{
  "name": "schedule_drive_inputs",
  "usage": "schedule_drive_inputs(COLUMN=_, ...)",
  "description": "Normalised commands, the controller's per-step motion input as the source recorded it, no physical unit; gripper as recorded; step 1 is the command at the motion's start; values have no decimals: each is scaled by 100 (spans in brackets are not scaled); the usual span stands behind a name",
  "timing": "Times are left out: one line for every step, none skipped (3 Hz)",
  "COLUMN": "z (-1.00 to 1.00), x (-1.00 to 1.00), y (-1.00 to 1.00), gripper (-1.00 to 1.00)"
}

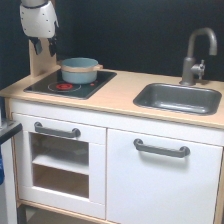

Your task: Place the pot in the sink

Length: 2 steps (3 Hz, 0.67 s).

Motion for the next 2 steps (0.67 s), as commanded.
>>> schedule_drive_inputs(z=-11, x=53, y=67, gripper=100)
schedule_drive_inputs(z=-45, x=34, y=64, gripper=100)
